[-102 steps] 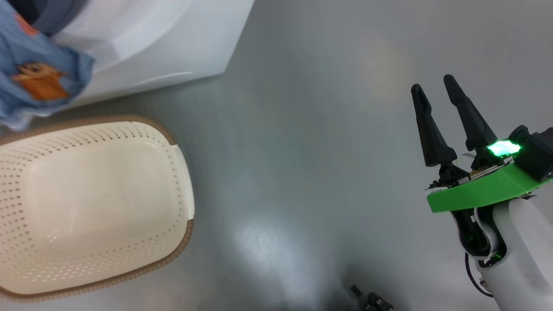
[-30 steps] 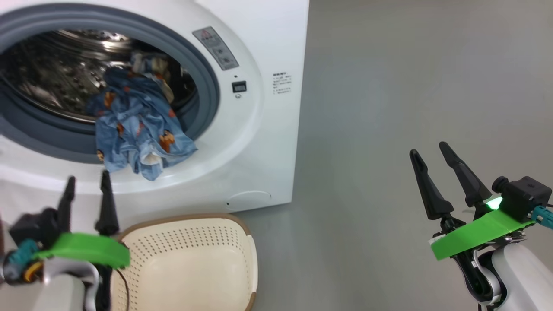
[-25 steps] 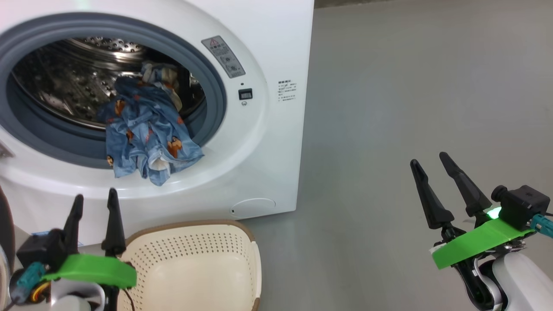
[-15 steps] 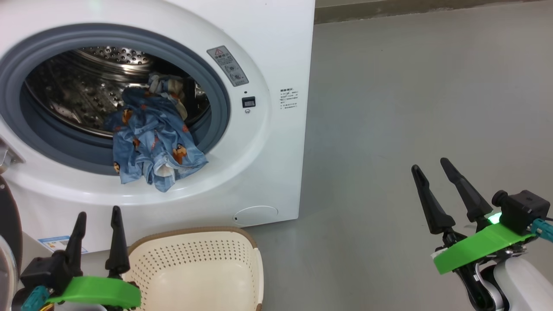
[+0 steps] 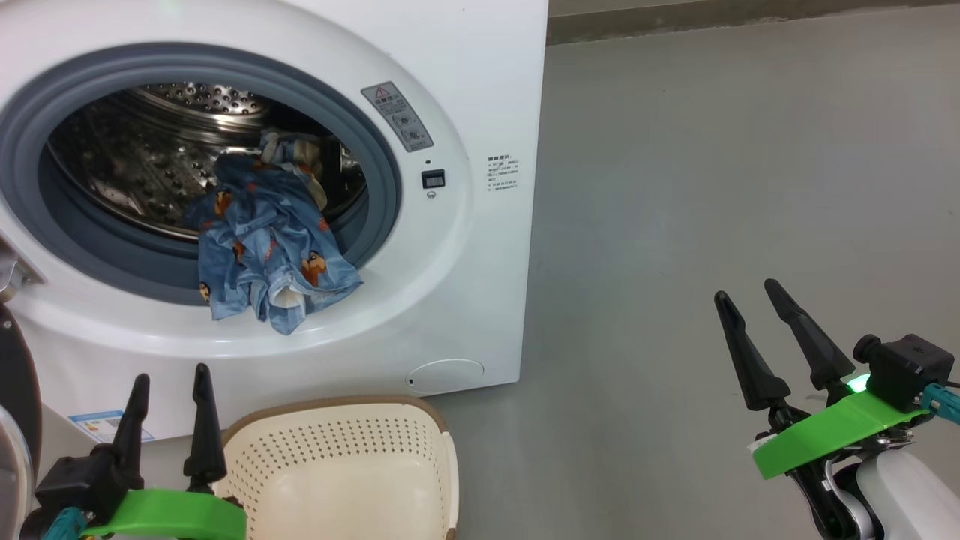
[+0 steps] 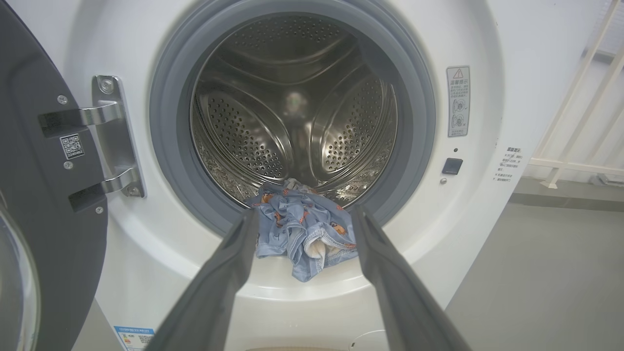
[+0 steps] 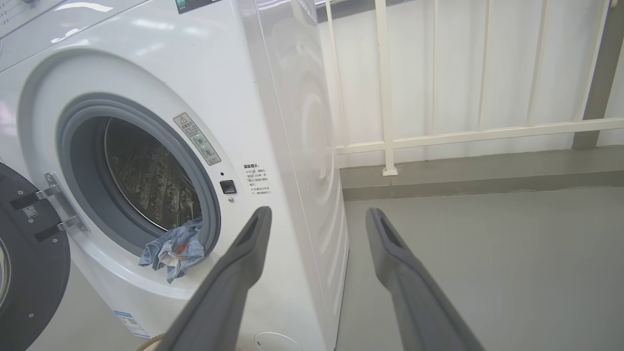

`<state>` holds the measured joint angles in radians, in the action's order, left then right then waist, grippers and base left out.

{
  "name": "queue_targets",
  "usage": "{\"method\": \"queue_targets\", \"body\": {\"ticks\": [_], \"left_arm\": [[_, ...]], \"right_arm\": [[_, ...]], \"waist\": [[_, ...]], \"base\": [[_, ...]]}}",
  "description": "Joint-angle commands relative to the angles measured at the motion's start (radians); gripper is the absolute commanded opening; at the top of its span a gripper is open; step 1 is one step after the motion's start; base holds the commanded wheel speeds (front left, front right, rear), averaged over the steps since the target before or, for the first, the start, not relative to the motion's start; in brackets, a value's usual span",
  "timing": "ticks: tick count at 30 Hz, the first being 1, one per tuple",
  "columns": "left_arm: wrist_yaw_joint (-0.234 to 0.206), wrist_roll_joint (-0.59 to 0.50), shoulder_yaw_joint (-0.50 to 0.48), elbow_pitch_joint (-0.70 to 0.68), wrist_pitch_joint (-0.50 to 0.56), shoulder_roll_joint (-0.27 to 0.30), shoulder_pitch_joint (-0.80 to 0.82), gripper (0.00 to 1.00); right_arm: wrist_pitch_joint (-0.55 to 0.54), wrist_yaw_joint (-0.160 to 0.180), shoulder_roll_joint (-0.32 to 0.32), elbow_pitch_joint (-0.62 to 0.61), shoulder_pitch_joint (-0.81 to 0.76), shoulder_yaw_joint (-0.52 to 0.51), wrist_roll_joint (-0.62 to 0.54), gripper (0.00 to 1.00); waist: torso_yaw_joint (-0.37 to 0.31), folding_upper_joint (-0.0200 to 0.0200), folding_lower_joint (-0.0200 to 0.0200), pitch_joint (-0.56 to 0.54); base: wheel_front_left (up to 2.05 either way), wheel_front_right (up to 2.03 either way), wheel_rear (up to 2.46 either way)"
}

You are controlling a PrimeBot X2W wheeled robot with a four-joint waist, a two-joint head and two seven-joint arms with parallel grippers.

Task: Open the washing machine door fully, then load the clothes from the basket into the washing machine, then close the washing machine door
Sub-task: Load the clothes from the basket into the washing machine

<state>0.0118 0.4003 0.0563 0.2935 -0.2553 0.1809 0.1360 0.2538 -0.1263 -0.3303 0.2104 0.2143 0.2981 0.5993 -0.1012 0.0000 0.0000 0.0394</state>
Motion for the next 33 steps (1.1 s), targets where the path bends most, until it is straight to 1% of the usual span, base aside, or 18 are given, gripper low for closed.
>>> {"method": "queue_targets", "body": {"ticks": [1,14,20,26,33], "left_arm": [[-0.007,-0.003,-0.034,-0.033,-0.006,0.021,0.009,1.0],[-0.014,0.005,-0.022,-0.016,-0.001,0.021,0.026,1.0],[-0.009,0.011,-0.011,0.016,0.023,0.026,0.074,1.0],[0.017,0.027,-0.005,0.098,0.066,0.051,0.184,1.0],[0.036,0.047,-0.023,0.247,0.077,0.087,0.342,1.0]], "right_arm": [[0.008,-0.004,-0.015,-0.02,-0.004,0.014,0.001,1.0],[0.008,-0.004,-0.015,-0.017,0.006,0.018,0.005,1.0],[0.008,-0.004,-0.016,-0.021,0.012,0.021,0.006,1.0],[0.008,-0.004,-0.014,-0.029,0.026,0.023,0.006,1.0],[0.008,-0.004,-0.009,-0.041,0.052,0.016,0.002,1.0]], "waist": [[0.0,0.0,0.0,0.001],[-0.004,0.0,0.0,0.012],[-0.01,0.0,0.0,0.03],[-0.03,0.0,0.0,0.077],[-0.073,0.0,0.0,0.157]], "base": [[0.0,0.0,0.0],[0.0,0.0,0.0],[0.0,0.0,0.0],[0.0,0.0,0.0],[0.0,0.0,0.0]]}}
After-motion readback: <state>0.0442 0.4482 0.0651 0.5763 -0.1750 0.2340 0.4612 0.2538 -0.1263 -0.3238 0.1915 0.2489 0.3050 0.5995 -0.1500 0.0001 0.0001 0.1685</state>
